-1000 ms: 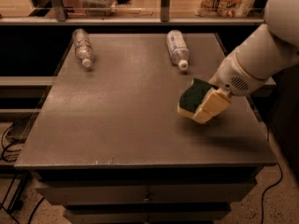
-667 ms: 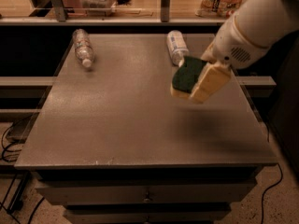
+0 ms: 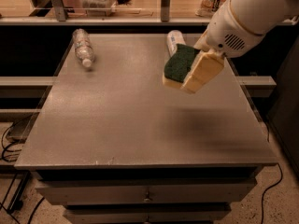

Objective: Move sponge near water bottle

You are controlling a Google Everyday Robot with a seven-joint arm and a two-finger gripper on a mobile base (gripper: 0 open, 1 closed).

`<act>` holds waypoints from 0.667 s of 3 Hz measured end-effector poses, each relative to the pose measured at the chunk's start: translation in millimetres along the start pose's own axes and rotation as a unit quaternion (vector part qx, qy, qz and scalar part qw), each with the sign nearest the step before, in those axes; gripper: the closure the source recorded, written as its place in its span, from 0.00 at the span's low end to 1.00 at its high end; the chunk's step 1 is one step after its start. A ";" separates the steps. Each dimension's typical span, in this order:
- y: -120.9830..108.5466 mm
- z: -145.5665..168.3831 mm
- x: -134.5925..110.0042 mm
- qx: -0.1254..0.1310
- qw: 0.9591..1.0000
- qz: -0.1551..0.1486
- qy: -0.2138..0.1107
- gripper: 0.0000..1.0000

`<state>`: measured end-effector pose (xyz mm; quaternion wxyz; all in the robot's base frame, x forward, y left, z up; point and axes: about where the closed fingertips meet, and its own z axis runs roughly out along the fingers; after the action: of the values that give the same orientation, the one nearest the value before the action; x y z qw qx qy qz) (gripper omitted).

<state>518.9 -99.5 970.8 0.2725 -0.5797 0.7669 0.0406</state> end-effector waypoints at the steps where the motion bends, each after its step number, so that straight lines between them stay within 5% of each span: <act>1: -1.6 31.9 -24.1 -0.008 0.999 0.007 -0.030 1.00; 2: -9.4 67.3 -54.3 -0.009 0.998 0.016 -0.062 1.00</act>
Offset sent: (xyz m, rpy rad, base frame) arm 0.0784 0.1137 -0.0458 0.2168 -0.0322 0.0107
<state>562.2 -30.0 941.3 0.3139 -0.5662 0.7570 0.0878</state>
